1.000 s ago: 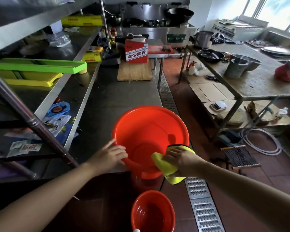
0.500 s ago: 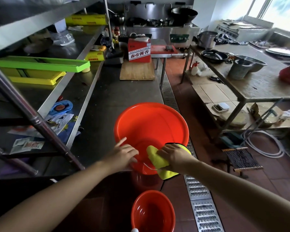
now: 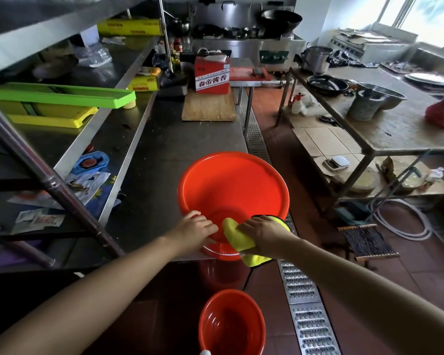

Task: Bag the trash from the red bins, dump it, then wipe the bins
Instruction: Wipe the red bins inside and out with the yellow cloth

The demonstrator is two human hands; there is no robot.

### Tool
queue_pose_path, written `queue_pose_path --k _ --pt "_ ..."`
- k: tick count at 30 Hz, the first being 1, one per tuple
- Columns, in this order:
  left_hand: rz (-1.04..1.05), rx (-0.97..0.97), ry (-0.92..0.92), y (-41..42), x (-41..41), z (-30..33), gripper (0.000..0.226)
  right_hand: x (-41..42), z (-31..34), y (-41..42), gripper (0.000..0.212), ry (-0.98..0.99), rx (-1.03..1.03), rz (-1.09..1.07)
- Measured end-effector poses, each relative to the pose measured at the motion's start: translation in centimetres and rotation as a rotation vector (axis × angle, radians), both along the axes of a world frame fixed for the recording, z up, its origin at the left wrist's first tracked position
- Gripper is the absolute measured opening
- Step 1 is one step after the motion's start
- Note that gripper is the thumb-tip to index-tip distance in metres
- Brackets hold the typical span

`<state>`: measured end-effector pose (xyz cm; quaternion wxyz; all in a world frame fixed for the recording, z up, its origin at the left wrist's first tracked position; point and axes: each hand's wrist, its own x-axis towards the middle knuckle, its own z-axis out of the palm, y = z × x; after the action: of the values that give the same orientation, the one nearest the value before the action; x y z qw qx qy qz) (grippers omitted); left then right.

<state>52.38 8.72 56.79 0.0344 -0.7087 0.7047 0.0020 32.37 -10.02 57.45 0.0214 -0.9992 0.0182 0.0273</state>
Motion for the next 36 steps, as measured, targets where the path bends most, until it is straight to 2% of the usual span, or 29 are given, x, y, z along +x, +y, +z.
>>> queue_pose_path --k 3,9,14,18,22,26,29,32,34,36 --pt "0.028 0.027 0.013 -0.6 1.7 0.6 0.034 -1.0 0.7 -2.4 0.075 0.002 -0.005 -0.008" --pt "0.091 0.135 -0.05 -1.5 3.3 1.9 0.037 0.0 1.1 -2.7 0.079 0.054 0.019 -0.037" --pt "-0.03 0.157 -0.088 -1.2 1.5 1.9 0.065 -1.1 0.4 -1.9 0.08 0.055 0.035 -0.03" --pt "-0.138 0.107 -0.151 -0.4 -1.1 0.9 0.068 -2.0 0.3 -0.4 0.08 0.205 0.072 -0.009" --pt "-0.168 0.215 -0.238 0.5 -4.0 -0.5 0.081 -2.4 0.2 1.2 0.076 0.431 0.178 -0.066" --pt "-0.214 0.267 -0.279 2.0 -6.3 -1.4 0.078 -2.3 -0.8 2.9 0.069 0.582 0.282 -0.07" --pt "-0.215 0.285 -0.284 3.3 -7.7 -2.5 0.075 -2.4 -2.3 4.2 0.063 0.619 0.256 -0.092" --pt "-0.196 0.339 -0.252 4.1 -9.4 -4.1 0.076 -3.2 -3.5 5.3 0.061 0.499 0.095 -0.09" --pt "-0.146 0.33 -0.213 4.4 -11.0 -4.9 0.068 -4.8 -4.0 6.1 0.069 0.417 0.056 -0.097" --pt "-0.098 0.329 -0.182 4.4 -12.7 -5.4 0.059 -7.2 -4.2 6.8 0.095 0.431 0.062 -0.067"
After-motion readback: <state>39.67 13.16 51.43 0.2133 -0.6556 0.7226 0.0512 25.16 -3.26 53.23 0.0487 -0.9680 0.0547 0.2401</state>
